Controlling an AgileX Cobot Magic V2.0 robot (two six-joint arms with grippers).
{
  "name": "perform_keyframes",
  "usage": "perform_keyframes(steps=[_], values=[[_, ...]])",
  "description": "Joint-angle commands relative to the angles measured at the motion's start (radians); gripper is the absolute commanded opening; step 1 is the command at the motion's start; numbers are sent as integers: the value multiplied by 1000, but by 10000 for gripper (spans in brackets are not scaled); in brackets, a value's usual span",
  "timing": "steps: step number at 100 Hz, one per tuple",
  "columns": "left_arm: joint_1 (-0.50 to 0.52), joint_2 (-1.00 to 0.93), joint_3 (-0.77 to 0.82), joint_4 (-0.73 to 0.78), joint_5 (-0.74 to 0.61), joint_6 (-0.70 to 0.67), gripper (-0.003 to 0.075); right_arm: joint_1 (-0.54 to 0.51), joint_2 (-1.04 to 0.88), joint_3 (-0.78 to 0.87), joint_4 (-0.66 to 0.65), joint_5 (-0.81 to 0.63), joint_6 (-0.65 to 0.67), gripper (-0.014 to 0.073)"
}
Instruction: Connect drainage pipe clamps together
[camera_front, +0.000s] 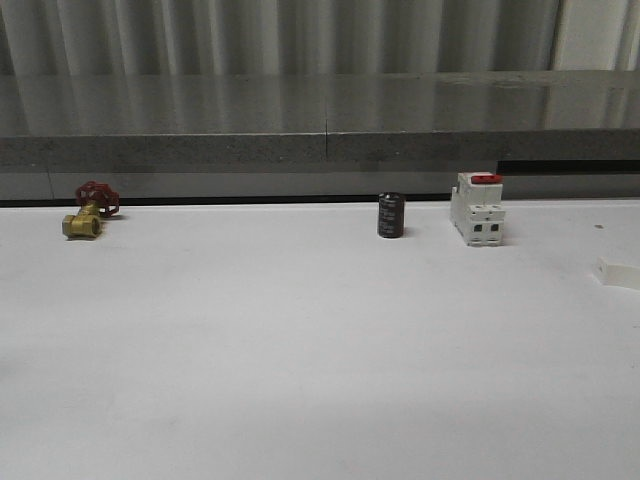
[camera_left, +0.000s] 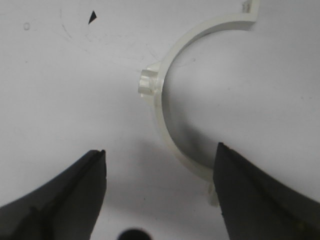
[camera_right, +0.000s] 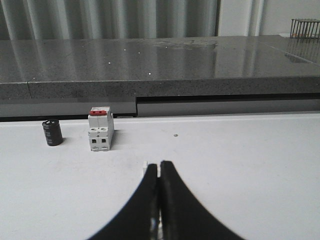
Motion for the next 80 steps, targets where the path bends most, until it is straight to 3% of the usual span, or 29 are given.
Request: perform_keyframes(steps=[1,37,47,80], values=[[2,57,-77,0,12,-11,459,-4,-16,-16,1,-76,-11,-67],[2,268,-248,0,35,-28,459,-4,-16,-16,1,-76,-11,-67],[2,291,-258,0,35,-36,428,-4,-16,-16,1,-76,-11,-67],[-4,280,-258,-10,-7,-42,6,-4,-16,-16,1,-76,-11,-67]])
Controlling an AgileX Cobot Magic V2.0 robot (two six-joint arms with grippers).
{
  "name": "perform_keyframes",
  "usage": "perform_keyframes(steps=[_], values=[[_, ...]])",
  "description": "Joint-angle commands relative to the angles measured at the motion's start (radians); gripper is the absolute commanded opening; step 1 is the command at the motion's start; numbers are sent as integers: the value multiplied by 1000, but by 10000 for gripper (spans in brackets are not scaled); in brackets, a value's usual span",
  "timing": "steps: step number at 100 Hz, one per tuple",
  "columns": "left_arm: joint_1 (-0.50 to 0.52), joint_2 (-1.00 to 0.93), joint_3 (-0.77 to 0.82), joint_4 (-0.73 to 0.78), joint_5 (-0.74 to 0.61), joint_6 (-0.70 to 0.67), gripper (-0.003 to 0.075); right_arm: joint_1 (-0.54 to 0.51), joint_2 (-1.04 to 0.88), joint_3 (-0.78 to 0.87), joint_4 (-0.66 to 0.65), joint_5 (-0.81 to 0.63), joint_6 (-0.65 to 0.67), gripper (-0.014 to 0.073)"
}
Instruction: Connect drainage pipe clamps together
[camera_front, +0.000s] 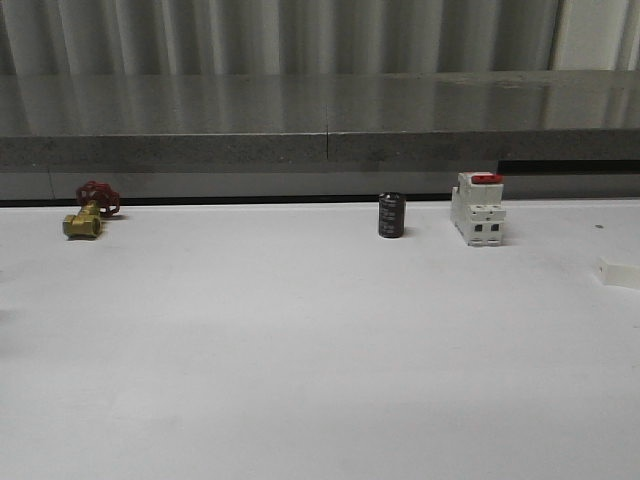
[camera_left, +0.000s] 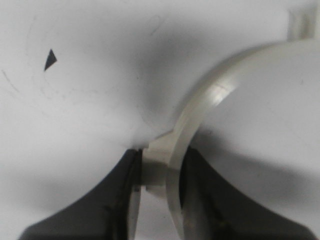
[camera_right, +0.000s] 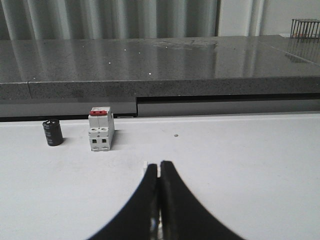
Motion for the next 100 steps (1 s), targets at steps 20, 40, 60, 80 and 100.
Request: perform_keyframes(steps=[20,40,60,80,100], values=[[-79,-139,-26,-44,-49,-39,-11,-4,-16,-16,1,-76,-11,-67],[-225,-152,-26,-44,-49,-146,-10,-4,-16,-16,1,-76,-11,-67],[-401,-138,-26,-44,-110,-269,-10,-4,-16,-16,1,-76,-11,-67],[-505,-68,-26,-108,-142,-295,-10,-4,-16,-16,1,-76,-11,-67],[-537,-46,-26,-112,-153,-295,99,-4,-16,-16,1,-76,-11,-67]])
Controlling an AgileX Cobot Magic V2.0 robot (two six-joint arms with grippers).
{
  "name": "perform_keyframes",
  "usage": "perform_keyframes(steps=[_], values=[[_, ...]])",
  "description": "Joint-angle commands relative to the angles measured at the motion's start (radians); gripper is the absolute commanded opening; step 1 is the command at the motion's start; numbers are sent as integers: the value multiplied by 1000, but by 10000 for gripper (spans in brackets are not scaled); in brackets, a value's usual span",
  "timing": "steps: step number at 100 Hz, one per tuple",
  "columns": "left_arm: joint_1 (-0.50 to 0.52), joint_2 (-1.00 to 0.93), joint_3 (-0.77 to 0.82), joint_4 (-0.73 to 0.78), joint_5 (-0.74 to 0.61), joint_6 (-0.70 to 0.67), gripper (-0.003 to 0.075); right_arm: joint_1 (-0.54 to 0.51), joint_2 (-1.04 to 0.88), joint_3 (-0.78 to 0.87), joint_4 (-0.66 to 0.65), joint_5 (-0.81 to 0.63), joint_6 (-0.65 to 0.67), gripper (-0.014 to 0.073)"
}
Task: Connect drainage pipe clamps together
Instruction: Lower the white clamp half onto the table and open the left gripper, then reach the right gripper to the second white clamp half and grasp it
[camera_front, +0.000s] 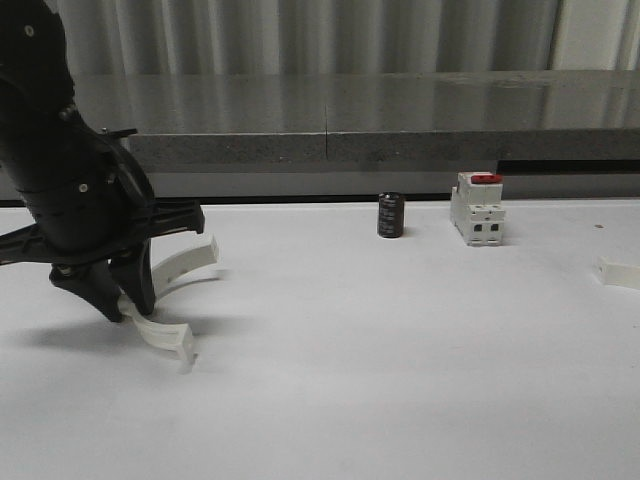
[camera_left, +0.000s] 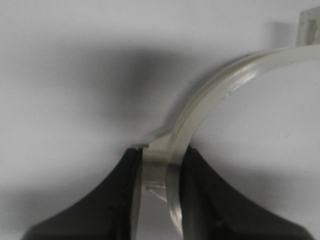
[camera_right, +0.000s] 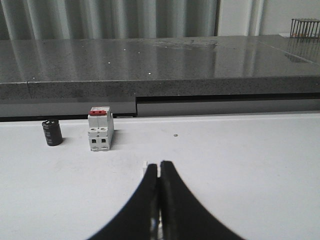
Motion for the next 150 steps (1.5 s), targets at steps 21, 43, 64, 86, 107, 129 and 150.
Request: perform_keyframes(steps=[21,43,64,86,107,129,150], values=[[-11,-58,-24,-11,-37,-14,352,-4,-16,-16,1,-76,-11,-67],[-11,-145,-24,57,2,-11,281,-4,-16,-16,1,-76,-11,-67],[6,-305,-22,197,107,36,0,-4,-16,-16,1,-76,-11,-67],[75,-491,36,196,132,178,-21,-4,-16,-16,1,-79,-11,-67],[159,-697,167,188,109,232,-21,-4,-16,-16,1,-83,-11,-67],[216,-924,309,167,91,234,-21,-4,-16,-16,1,-85,-11,-67],[228,-1141,435,116,83,234,-21,-4,-16,-19,1,-84,-11,-67]])
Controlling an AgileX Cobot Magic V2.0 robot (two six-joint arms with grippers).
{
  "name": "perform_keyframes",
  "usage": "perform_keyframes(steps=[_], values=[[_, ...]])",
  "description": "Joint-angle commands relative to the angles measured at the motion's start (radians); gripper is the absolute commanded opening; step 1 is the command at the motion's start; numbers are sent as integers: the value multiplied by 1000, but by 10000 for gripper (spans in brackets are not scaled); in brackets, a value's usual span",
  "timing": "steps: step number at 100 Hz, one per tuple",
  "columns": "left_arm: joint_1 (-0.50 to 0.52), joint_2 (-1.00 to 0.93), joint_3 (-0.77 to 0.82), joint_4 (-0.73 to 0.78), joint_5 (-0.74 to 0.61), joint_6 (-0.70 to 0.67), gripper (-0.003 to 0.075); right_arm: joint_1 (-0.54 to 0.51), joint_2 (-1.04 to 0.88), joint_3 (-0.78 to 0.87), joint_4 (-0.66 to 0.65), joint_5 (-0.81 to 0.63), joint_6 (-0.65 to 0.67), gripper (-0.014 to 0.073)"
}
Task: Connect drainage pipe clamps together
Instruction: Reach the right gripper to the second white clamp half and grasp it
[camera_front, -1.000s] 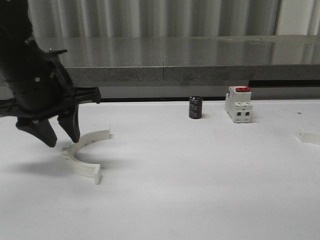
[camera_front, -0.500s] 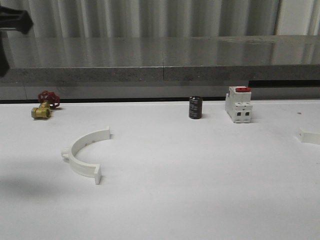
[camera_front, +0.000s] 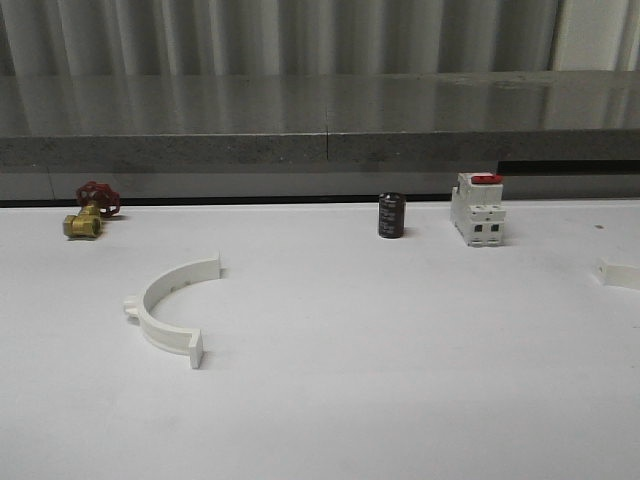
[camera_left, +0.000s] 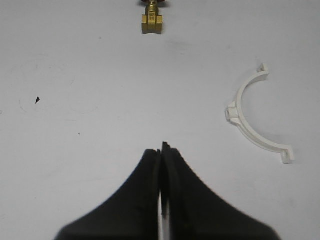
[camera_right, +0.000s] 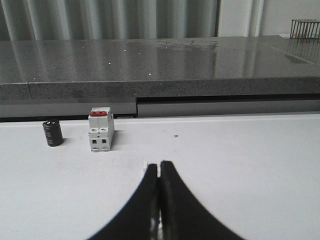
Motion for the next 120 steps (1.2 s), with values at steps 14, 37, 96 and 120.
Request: perform_keyframes(steps=[14,37,96,120], values=[[4,-213,97,-20,-64,2,-21,-4,-11,-69,1,-35,-11,-67],[4,-405,202,-34,-64,2,-21,-4,123,-266,1,256,-11,-67],[4,-509,220,-35,-56,2,-21,-4,860,-649,25,582,0,582],[4,-509,220,-35,-56,2,-21,-5,1140,-775,25,586,28,560]])
